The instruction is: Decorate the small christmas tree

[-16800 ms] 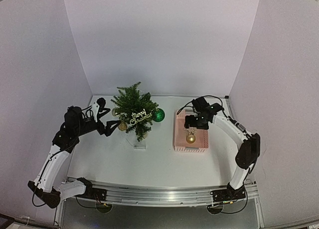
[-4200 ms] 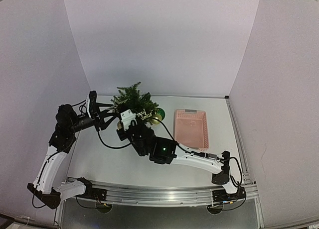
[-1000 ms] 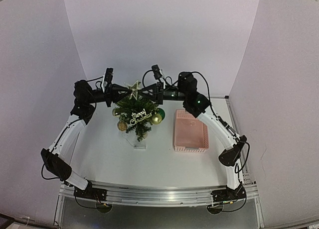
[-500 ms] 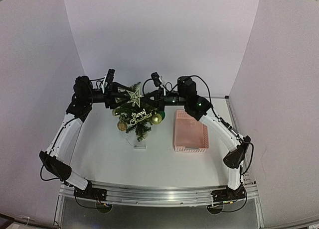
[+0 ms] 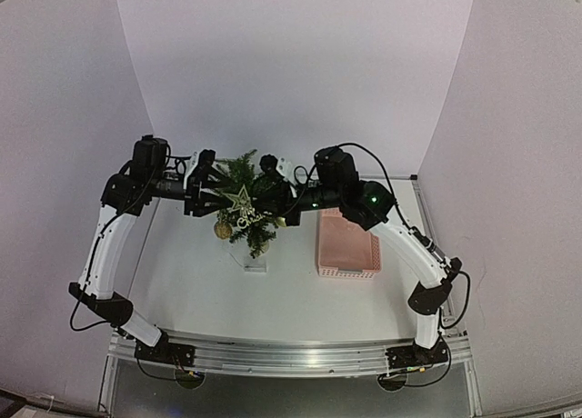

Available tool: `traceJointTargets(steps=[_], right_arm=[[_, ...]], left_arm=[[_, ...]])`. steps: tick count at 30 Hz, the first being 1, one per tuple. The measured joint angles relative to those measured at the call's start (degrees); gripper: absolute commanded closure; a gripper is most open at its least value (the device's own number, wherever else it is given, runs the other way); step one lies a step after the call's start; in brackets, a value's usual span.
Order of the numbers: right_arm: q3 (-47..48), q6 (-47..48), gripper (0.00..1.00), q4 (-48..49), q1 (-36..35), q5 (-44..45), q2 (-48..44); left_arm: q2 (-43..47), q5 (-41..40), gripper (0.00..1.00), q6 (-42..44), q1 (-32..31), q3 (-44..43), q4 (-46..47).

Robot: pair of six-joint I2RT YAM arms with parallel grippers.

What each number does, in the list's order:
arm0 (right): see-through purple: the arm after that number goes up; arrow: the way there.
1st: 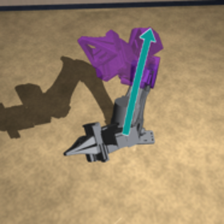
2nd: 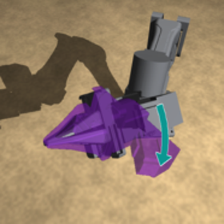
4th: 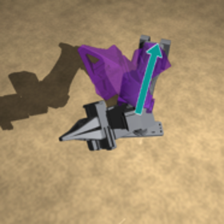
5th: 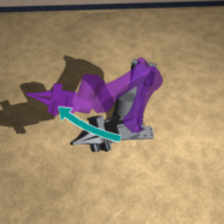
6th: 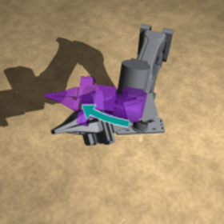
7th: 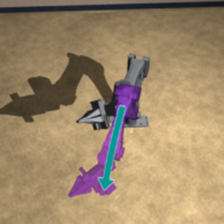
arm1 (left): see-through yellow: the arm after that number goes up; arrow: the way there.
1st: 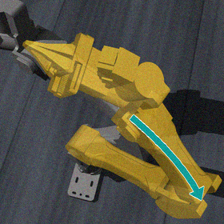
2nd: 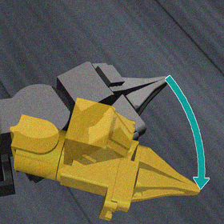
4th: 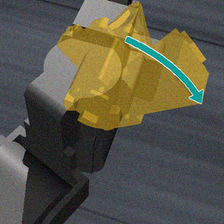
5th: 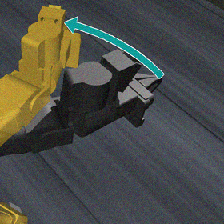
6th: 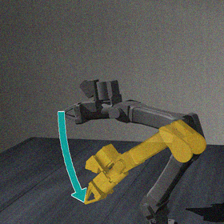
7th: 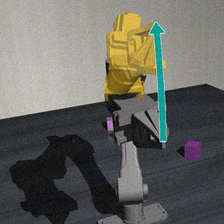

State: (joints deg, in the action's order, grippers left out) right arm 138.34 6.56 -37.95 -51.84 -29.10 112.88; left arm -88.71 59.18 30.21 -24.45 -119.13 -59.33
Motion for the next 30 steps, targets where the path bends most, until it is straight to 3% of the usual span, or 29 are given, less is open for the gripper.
traceJointTargets(steps=[13,25,30], right_arm=[[0.0,3.0,1.00,-2.1,-1.0,3.8,0.0],[0.0,4.3,1.00,-2.2,-1.7,5.6,0.0],[-0.3,4.8,1.00,-2.2,-1.8,6.2,0.0]], left_arm=[[-1.0,-2.8,0.62,7.3,-1.1,-0.8,-8.3],[-1.2,-2.4,0.98,7.6,-1.9,-1.3,-8.6],[-1.4,-2.4,1.00,7.7,-1.9,-1.6,-8.8]])
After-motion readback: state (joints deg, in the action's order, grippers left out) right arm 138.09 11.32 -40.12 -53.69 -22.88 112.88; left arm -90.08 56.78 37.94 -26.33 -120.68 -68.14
